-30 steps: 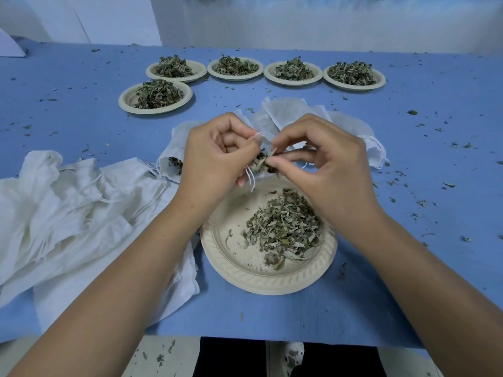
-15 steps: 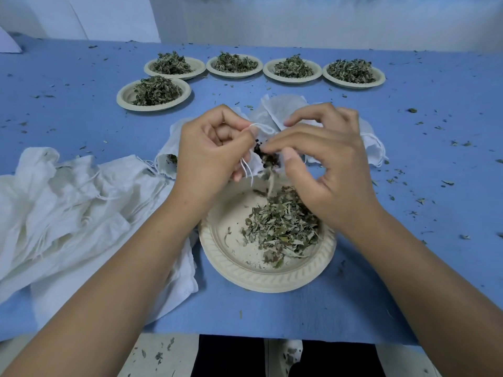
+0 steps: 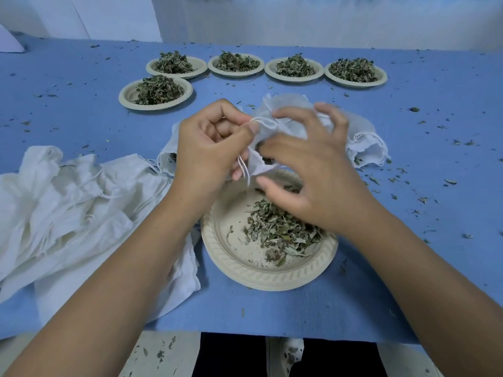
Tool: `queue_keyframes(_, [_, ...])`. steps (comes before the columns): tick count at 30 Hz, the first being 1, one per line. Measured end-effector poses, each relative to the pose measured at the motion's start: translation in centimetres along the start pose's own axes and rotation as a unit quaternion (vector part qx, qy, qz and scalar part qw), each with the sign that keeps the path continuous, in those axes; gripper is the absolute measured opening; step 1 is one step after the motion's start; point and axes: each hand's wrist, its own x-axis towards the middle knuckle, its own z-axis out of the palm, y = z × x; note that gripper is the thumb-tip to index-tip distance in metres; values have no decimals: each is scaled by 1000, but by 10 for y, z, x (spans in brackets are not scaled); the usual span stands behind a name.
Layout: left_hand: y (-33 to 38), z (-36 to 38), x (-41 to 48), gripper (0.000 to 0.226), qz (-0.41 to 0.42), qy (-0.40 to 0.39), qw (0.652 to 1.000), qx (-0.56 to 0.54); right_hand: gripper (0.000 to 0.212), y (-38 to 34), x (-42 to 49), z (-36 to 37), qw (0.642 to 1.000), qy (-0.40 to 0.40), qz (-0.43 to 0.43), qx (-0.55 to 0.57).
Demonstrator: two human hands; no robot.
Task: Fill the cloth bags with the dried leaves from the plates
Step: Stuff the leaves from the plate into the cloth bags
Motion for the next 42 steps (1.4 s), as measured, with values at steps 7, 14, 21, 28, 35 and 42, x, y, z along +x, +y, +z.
queue_keyframes(7, [1,0,1,18,-2,12,1000,12,20,7,-2,-5,990,57,28,123])
queue_keyframes(14, [2,3,-3,29,-15,-79,996,-36,49,-1,-3,2,997,11,-30,71])
queue_keyframes(21, [2,1,3,18,-11,54,998,-31,53,12,-2,-9,951,144,65,264])
queue_keyframes(28, [2,2,4,18,-17,106,994,-29,50,11,-7,-9,863,-308,149,371])
queue_keyframes(35, [2,0,4,18,-17,98,994,-34,35,12,-3,-7,924,-225,72,300])
queue_keyframes(42, [2,1,4,20,-27,97,994,-34,25,-5,-5,6,946,-238,-22,218])
